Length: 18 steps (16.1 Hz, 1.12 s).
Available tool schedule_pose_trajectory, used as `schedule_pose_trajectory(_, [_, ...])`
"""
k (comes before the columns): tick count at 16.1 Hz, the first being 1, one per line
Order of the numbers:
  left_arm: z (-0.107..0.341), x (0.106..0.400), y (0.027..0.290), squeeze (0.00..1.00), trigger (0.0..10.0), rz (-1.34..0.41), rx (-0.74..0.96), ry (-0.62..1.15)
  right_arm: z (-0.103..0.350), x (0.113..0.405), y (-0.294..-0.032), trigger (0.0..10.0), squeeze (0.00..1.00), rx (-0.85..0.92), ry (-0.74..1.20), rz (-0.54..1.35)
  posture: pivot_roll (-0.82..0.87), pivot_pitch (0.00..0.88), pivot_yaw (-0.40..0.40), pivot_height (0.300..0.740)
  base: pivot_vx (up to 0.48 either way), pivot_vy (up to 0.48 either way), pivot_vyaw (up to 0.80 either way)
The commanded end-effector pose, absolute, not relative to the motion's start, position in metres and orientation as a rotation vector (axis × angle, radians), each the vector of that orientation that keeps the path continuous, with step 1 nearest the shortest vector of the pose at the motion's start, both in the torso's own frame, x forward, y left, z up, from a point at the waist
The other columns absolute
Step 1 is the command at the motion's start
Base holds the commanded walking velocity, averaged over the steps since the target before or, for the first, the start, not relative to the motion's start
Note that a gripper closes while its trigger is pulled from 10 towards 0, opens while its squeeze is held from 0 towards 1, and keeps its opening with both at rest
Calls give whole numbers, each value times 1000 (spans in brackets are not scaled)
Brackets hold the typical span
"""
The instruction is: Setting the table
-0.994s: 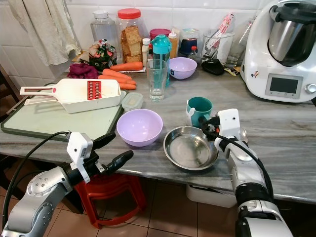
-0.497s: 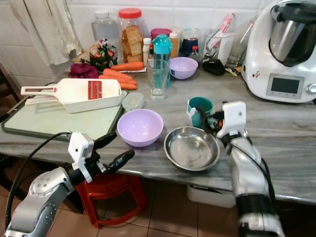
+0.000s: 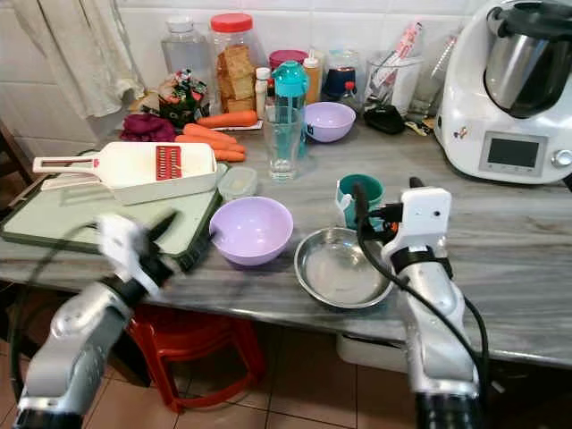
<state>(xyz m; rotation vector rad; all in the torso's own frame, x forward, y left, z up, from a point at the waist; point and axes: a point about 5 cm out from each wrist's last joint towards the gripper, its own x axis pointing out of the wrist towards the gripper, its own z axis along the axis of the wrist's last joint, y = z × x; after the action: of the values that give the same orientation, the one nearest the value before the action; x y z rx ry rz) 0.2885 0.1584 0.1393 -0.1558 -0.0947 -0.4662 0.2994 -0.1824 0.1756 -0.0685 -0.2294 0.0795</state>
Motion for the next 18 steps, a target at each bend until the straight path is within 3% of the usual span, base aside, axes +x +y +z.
schedule_pose_trajectory(1, [137, 291, 166, 0, 10000, -393, -144, -91, 181, 296, -172, 10000, 1000, -68, -236, 103, -26, 0, 11, 740, 0, 0, 0])
schedule_pose_trajectory(2, [137, 293, 168, 0, 10000, -352, -127, -96, 181, 294, -165, 10000, 918, -60, -237, 111, -27, 0, 9, 740, 0, 0, 0])
schedule_pose_trajectory(3, [138, 294, 170, 0, 10000, -318, -111, -105, 180, 292, -159, 10000, 659, -53, -231, 125, -27, 0, 8, 740, 0, 0, 0])
schedule_pose_trajectory(4, [137, 294, 169, 0, 10000, -313, -106, -100, 179, 291, -157, 10000, 231, -52, -224, 134, -27, 0, 8, 740, 0, 0, 0])
schedule_pose_trajectory(5, [136, 296, 167, 0, 10000, -313, -99, -89, 177, 289, -152, 10000, 4, -36, -213, 158, -22, 0, 6, 740, 0, 0, 0])
schedule_pose_trajectory(8, [134, 305, 168, 0, 10000, -214, -61, -69, 181, 288, -150, 10000, 0, -41, -210, 173, -26, 0, 7, 740, 0, 0, 188])
schedule_pose_trajectory(18, [130, 314, 171, 0, 10000, -46, -15, -72, 180, 291, -145, 10000, 0, -52, -197, 202, -24, 0, -8, 740, 0, 0, 790])
